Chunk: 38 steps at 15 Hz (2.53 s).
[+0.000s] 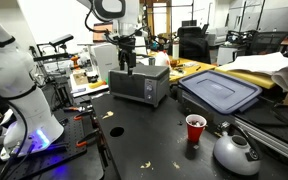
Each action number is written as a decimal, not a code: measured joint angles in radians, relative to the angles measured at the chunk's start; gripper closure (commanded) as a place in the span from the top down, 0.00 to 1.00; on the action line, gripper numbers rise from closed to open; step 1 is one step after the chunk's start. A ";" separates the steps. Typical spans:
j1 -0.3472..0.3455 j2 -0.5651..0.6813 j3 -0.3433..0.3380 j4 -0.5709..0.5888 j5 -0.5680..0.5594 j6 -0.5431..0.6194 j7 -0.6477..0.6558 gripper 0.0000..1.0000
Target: Close the oven door on the table
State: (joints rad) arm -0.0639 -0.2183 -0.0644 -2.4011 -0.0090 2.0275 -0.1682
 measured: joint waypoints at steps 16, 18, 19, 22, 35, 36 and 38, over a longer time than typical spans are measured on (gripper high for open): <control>-0.065 -0.354 -0.005 -0.112 -0.136 -0.013 0.116 1.00; -0.063 -0.376 -0.005 -0.112 -0.136 -0.037 0.116 1.00; -0.062 -0.385 -0.005 -0.112 -0.136 -0.048 0.115 1.00; -0.058 -0.402 -0.004 -0.112 -0.136 -0.066 0.114 1.00; -0.038 -0.435 0.005 -0.111 -0.138 -0.079 0.113 1.00; -0.036 -0.436 0.005 -0.111 -0.138 -0.079 0.113 1.00; -0.035 -0.438 0.005 -0.111 -0.138 -0.079 0.113 1.00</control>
State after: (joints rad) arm -0.0984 -0.6566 -0.0596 -2.5116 -0.1469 1.9489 -0.0550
